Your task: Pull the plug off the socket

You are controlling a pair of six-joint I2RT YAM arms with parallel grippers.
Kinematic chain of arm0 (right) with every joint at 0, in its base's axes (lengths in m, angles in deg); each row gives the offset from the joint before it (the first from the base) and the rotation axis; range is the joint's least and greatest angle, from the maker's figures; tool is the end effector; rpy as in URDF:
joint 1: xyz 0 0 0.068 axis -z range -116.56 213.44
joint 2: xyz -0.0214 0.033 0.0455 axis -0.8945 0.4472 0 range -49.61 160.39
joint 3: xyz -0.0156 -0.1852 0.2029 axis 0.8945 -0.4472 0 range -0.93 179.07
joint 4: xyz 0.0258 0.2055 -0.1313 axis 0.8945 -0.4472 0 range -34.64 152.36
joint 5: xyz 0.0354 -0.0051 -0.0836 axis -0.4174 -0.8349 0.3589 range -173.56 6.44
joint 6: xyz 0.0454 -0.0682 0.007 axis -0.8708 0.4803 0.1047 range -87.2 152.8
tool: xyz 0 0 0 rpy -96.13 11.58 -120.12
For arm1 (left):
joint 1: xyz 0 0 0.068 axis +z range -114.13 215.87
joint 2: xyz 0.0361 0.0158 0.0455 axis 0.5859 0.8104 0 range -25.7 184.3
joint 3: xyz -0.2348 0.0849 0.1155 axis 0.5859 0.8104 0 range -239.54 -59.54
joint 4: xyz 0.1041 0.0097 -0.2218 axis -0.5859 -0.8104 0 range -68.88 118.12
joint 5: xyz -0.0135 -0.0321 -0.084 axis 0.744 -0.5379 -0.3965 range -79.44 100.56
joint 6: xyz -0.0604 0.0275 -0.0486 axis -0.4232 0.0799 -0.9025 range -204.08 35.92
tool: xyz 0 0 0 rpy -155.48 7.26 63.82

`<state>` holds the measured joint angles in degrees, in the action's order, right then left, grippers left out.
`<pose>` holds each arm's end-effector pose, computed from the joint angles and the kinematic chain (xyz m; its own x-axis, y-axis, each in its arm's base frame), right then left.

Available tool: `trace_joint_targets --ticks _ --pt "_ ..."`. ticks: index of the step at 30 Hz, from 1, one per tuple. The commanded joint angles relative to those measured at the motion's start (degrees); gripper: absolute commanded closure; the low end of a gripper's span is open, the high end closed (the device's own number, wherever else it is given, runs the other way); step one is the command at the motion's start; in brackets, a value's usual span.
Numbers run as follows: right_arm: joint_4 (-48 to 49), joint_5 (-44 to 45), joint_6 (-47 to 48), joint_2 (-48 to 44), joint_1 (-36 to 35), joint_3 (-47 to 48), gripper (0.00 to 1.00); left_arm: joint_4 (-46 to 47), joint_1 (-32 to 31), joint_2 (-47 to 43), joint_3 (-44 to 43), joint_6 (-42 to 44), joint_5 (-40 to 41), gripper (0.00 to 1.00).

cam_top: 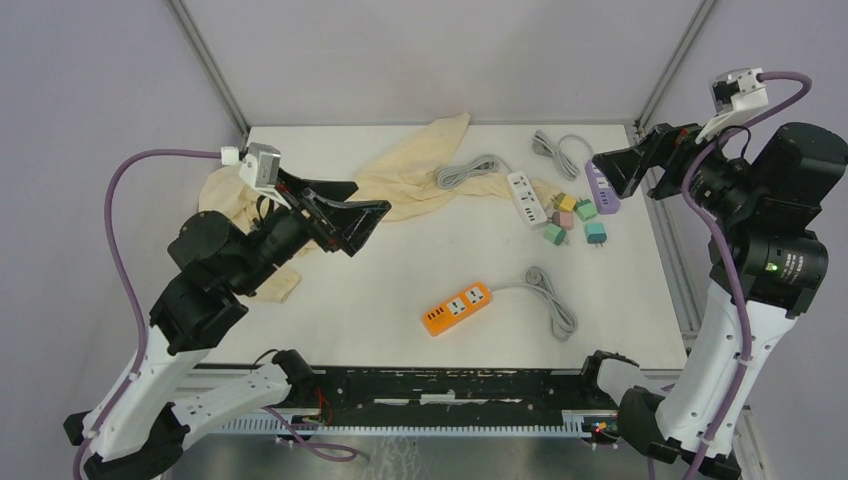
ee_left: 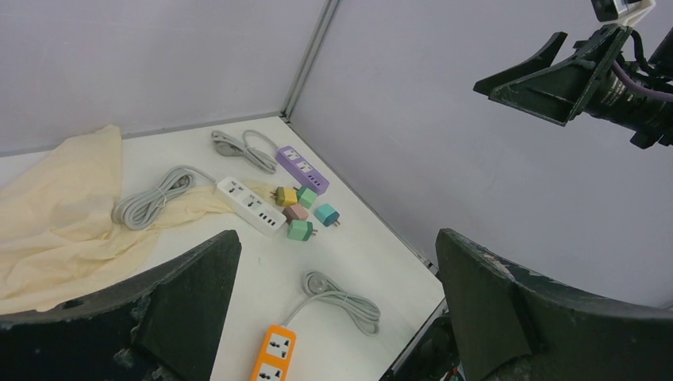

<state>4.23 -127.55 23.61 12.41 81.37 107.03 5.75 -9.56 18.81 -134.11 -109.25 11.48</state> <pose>0.1416 0.0064 0.5276 -0.2660 0.2068 -0.9415 -0.3868 0.8717 0.3007 0.1000 -0.0997 0.4857 -0.2132 -0.3895 -0.8960 0.6744 0.6049 -0.4234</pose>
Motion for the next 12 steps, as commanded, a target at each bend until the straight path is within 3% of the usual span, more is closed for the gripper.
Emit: trace_joint_targets --ticks 1,12 --pt "1.9 -1.3 -0.2 1.4 0.3 2.7 0.01 0.4 0.2 -0.3 -2.2 4.3 0.5 0.01" --pt "3.3 -0.9 0.0 2.8 1.0 2.2 0.01 -1.0 0.2 1.8 -4.0 7.0 2.3 0.01"
